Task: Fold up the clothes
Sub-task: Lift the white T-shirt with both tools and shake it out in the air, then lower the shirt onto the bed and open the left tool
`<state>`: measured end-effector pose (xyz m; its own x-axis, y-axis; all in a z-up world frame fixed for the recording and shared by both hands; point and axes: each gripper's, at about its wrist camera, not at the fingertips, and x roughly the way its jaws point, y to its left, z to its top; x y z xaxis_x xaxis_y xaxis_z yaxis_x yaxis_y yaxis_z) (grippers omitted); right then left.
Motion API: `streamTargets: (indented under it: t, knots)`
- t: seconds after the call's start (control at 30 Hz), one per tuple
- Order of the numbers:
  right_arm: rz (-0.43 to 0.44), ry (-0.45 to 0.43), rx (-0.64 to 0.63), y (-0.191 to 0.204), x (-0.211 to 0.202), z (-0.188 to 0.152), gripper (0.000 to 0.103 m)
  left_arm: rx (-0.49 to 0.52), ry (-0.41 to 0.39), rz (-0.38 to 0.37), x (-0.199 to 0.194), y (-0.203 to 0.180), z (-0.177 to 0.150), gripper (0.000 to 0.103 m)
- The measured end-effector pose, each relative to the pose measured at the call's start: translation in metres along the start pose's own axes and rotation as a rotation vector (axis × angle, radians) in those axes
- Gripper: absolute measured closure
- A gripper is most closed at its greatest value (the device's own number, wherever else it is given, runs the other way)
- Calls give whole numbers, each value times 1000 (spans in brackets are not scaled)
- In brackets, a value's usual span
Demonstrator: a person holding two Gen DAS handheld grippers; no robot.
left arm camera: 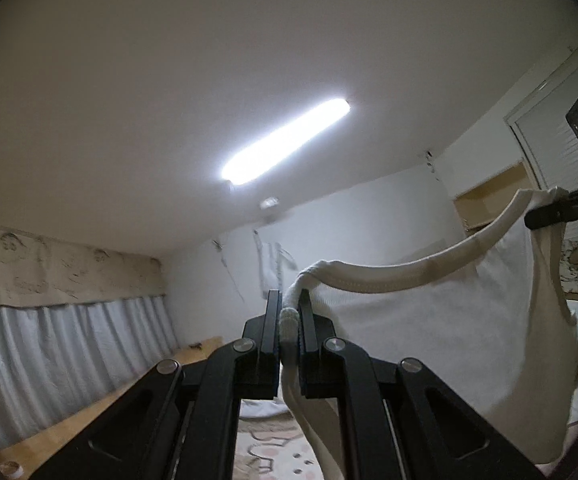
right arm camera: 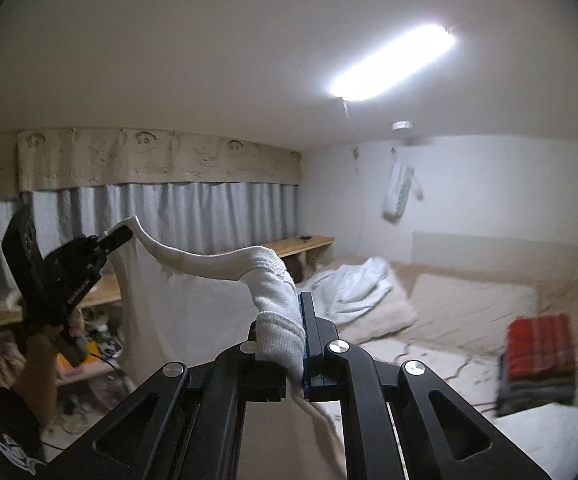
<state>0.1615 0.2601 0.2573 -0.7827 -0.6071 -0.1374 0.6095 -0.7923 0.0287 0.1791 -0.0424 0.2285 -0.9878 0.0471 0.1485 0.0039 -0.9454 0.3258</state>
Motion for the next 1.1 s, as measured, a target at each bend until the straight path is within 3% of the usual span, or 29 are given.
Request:
streamTargets:
  t: [0.2,0.37,0.57,0.77,1.03,1.1]
  knots:
    - [-89,99,29,-39,46,-17,96,-43,182,-138,74,-14,-36,96]
    - [-165,260,117,-102,141,-71,96,-122,406,-269,183,-36,-109,96]
    - [-272,474,211,-185,273,-157,96,-124,640,-304,324,-85,-226,96]
    - [-371,667,278,-254,390,-237,96,-182,837,-316,415,-128,-325,96]
    - [-426,746,285,-306,463,-281,97,-264,940,-291,505,-130,-380,96]
    - [-426,773,294,-310,474,-294,97,-267,1016,-310,518,-139,-403,96]
